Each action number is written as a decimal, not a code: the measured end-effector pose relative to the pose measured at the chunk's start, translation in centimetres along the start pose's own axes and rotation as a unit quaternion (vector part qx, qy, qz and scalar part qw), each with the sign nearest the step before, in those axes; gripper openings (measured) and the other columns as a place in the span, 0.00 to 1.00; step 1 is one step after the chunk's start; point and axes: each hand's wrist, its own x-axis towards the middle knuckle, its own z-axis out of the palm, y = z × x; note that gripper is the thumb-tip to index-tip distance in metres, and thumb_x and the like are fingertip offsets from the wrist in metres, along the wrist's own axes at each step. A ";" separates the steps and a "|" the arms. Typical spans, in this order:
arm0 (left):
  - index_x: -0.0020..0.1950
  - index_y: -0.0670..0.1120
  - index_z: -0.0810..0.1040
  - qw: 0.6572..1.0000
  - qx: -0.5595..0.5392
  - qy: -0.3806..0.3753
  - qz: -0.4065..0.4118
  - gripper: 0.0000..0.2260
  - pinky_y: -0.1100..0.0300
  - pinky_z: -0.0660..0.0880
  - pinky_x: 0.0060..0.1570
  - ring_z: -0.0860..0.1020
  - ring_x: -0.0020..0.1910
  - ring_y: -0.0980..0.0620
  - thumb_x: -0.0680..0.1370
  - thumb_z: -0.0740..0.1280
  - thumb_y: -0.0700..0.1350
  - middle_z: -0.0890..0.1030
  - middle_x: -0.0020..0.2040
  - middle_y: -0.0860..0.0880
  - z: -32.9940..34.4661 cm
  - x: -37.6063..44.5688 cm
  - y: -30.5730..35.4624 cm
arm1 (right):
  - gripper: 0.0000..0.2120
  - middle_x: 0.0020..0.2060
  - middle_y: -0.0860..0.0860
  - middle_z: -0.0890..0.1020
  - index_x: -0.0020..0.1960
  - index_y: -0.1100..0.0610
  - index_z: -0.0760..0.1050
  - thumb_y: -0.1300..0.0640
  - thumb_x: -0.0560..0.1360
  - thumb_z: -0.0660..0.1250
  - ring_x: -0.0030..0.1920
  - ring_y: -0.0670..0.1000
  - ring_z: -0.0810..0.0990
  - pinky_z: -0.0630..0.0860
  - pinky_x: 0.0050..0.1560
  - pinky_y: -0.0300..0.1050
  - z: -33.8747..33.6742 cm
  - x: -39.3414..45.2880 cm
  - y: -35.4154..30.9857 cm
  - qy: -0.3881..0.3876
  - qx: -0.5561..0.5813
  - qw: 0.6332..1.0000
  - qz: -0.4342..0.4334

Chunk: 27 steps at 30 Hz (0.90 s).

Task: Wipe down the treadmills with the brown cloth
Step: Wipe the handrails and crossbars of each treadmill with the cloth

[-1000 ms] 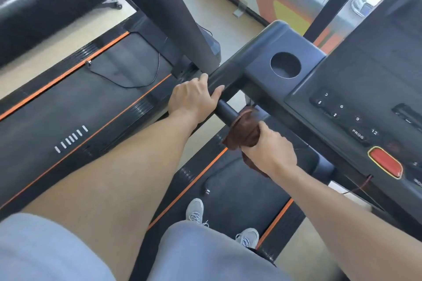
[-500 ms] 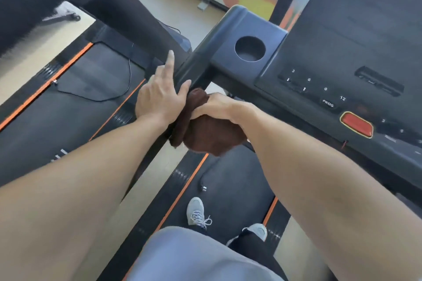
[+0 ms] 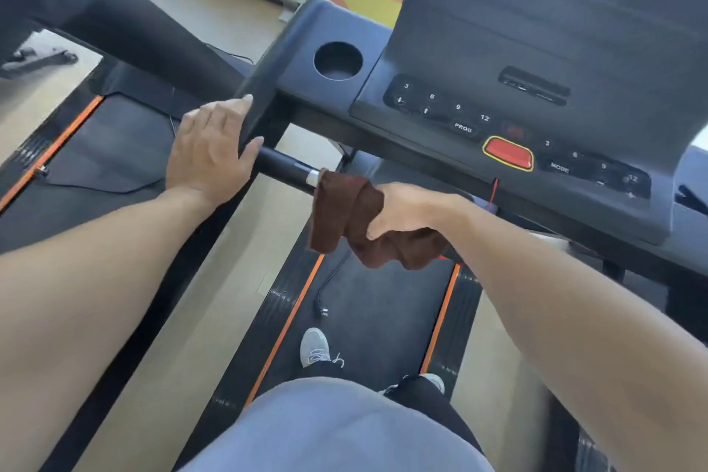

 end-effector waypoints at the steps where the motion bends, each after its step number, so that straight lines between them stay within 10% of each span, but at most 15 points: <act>1: 0.77 0.42 0.65 1.000 0.002 -0.004 0.018 0.25 0.44 0.62 0.70 0.71 0.68 0.38 0.83 0.65 0.48 0.75 0.68 0.40 0.1 -0.2 0.4 | 0.15 0.43 0.44 0.82 0.50 0.44 0.73 0.48 0.68 0.76 0.42 0.48 0.82 0.74 0.37 0.42 0.0 -1.0 0.9 0.005 -0.017 1.000 0.010; 8: 0.63 0.43 0.80 0.988 -0.149 0.002 -0.027 0.20 0.45 0.68 0.65 0.76 0.62 0.39 0.83 0.59 0.54 0.83 0.59 0.44 3.7 -1.6 11.8 | 0.27 0.49 0.50 0.80 0.63 0.53 0.66 0.47 0.71 0.74 0.46 0.58 0.81 0.68 0.41 0.47 4.1 -5.9 5.0 0.198 -0.207 0.957 0.043; 13: 0.52 0.48 0.84 0.963 -0.030 -0.260 -0.059 0.37 0.44 0.56 0.75 0.78 0.60 0.44 0.80 0.44 0.71 0.85 0.52 0.45 3.9 0.3 19.9 | 0.47 0.70 0.55 0.75 0.81 0.59 0.58 0.52 0.69 0.78 0.67 0.58 0.76 0.67 0.70 0.50 7.2 -8.9 7.8 0.289 -0.222 0.931 -0.007; 16: 0.56 0.45 0.82 0.937 0.043 -0.343 -0.045 0.44 0.41 0.58 0.71 0.79 0.59 0.42 0.75 0.42 0.78 0.84 0.54 0.43 4.0 1.5 21.0 | 0.39 0.78 0.52 0.67 0.81 0.54 0.62 0.47 0.75 0.74 0.80 0.56 0.61 0.51 0.82 0.51 8.5 -10.6 7.8 0.339 -0.112 0.934 -0.017; 22: 0.56 0.52 0.83 0.950 -0.031 -0.308 -0.039 0.27 0.47 0.61 0.69 0.81 0.57 0.44 0.82 0.52 0.68 0.85 0.54 0.45 4.9 1.1 21.4 | 0.32 0.73 0.54 0.73 0.76 0.57 0.70 0.40 0.79 0.67 0.79 0.60 0.59 0.50 0.82 0.55 11.1 -12.2 8.2 0.487 -0.053 0.856 0.164; 27: 0.54 0.46 0.80 0.970 -0.188 -0.142 -0.054 0.18 0.51 0.61 0.69 0.77 0.55 0.42 0.84 0.59 0.58 0.84 0.48 0.42 4.8 -2.3 20.9 | 0.25 0.64 0.52 0.81 0.72 0.55 0.75 0.51 0.77 0.74 0.77 0.57 0.66 0.50 0.81 0.50 12.3 -10.9 7.5 0.531 0.038 0.836 0.130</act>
